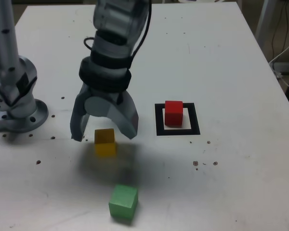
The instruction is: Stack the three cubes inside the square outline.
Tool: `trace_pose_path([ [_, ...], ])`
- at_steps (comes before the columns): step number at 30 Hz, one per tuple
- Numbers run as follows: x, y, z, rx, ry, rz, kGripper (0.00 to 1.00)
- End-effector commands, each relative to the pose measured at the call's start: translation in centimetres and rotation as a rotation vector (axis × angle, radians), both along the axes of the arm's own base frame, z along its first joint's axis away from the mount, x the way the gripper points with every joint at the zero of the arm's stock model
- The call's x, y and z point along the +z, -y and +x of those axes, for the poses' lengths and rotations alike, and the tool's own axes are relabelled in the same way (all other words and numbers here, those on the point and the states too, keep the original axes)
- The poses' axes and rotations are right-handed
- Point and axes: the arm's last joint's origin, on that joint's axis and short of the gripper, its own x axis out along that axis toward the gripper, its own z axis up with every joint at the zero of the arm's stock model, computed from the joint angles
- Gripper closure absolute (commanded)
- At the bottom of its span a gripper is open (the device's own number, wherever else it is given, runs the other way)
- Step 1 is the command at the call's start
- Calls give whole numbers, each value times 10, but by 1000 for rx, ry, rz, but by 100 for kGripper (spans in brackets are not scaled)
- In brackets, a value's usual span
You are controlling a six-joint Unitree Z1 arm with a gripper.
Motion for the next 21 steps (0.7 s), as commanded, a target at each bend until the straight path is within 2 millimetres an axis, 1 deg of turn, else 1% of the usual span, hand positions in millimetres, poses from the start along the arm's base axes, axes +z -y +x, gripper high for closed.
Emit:
trace_pose_path([
  [1, -5, 1, 3, -8, -15, -10, 7],
  [4, -13, 1, 8, -15, -41, -27, 12],
  [6, -18, 0, 10, -17, -59, -38, 18],
  [9, -23, -1, 12, -14, -80, -47, 31],
  [10, -25, -1, 13, -14, -82, -51, 37],
  [15, -28, -2, 15, -12, -73, -57, 60],
  [18, -28, -2, 15, -13, -68, -58, 70],
  [21, -28, -1, 16, -15, -62, -60, 75],
])
